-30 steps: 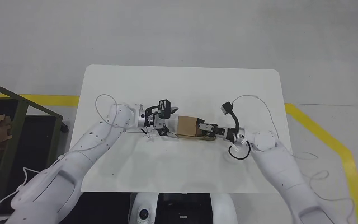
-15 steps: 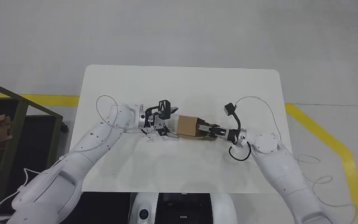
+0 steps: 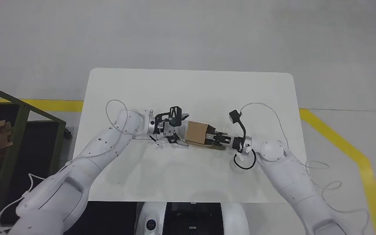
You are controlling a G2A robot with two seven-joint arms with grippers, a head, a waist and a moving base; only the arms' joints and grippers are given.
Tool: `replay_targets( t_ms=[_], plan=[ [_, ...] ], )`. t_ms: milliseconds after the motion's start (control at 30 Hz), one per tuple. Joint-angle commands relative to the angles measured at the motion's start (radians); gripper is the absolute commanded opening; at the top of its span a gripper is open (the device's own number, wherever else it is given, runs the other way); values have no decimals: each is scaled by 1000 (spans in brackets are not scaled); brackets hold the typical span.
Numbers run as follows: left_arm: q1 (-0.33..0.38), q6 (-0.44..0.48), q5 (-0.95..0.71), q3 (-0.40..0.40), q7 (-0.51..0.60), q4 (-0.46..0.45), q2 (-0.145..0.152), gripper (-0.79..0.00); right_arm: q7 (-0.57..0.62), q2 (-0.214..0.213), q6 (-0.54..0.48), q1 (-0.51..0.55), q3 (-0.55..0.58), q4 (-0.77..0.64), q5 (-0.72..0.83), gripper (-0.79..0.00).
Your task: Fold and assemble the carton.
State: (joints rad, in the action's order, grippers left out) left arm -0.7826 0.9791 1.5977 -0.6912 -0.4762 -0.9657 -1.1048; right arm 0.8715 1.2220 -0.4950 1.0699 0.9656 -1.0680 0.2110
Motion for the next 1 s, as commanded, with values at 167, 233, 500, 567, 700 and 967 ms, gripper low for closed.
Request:
replay_targets(
  t_ms=[167, 233, 500, 567, 700, 967],
  plan=[
    [25, 5, 14, 28, -23, 20, -18, 0, 11, 16, -31, -19, -27, 41, 49, -785],
    [31, 5, 18, 35, -30, 30, -23, 0, 11, 16, -31, -19, -27, 41, 49, -785],
    [46, 6, 33, 55, -67, 74, -36, 0, 11, 16, -31, -19, -27, 41, 49, -785],
    [49, 8, 35, 61, -80, 83, -40, 0, 1, 16, -21, -14, -30, 33, 43, -785],
    [58, 8, 42, 74, -105, 106, -49, 0, 3, 19, 4, -16, -40, 13, 36, -785],
    [74, 10, 54, 101, -156, 156, -68, 0, 46, 30, -27, -39, -49, 51, 94, -785]
  ],
)
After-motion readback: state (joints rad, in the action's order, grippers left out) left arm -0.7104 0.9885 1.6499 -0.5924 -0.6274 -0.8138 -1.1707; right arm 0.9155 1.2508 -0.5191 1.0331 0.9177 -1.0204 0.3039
